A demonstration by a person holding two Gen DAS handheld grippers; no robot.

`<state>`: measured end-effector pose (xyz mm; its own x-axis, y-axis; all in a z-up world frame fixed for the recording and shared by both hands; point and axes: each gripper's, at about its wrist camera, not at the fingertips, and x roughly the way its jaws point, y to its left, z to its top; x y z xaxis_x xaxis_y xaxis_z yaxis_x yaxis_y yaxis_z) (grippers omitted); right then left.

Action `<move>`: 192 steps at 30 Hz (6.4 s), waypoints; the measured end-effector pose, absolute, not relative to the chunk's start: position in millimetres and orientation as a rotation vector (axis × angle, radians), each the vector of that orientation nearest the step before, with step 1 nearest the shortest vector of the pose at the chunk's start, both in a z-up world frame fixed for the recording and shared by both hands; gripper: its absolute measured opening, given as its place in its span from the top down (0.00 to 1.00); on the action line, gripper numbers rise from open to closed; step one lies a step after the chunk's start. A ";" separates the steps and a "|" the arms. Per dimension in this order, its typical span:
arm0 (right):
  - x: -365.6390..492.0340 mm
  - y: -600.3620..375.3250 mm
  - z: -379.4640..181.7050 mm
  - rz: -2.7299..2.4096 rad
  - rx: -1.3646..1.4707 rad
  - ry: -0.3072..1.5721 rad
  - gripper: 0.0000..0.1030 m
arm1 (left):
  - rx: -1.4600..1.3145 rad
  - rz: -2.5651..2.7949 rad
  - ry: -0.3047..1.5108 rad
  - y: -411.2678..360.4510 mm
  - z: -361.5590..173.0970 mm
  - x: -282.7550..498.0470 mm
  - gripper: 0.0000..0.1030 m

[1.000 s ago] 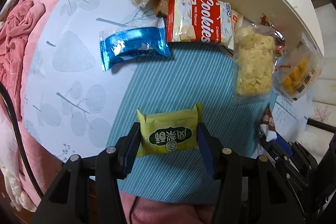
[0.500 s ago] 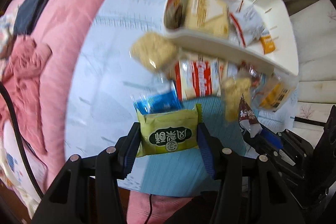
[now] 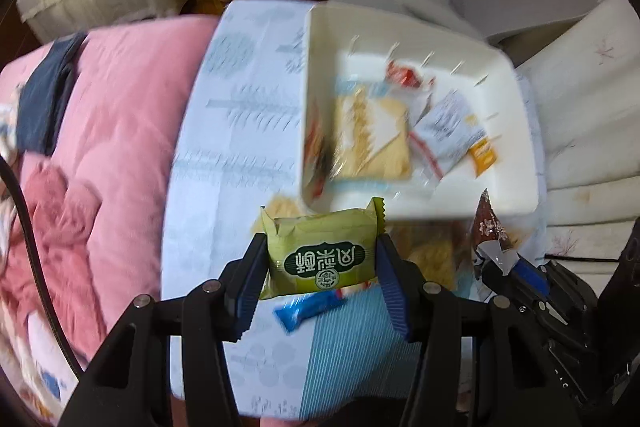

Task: Organize snacks
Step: 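Carry both packs over the white tray and open both tools, then withdraw both tools from the tray toward the remaining snacks, then grasp the clear cracker bag with the right tool while the left tool grasps the blue bar, then lift the cracker bag with the right tool while the left tool lifts the blue bar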

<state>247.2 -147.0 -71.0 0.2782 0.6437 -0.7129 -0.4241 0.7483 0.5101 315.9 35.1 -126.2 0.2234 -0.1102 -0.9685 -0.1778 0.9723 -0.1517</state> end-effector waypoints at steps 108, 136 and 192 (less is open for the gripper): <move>232.4 -177.8 -202.0 -0.273 0.829 1.617 0.08 | 0.177 -0.277 1.497 15.5 -278.7 239.7 0.20; 253.5 -166.4 -226.5 -0.524 0.708 1.677 0.09 | 0.293 -0.349 1.451 -18.2 -302.3 268.1 0.46; 222.8 -82.1 -130.1 0.329 0.112 1.466 0.19 | -0.262 0.092 1.240 53.9 -173.5 237.3 0.72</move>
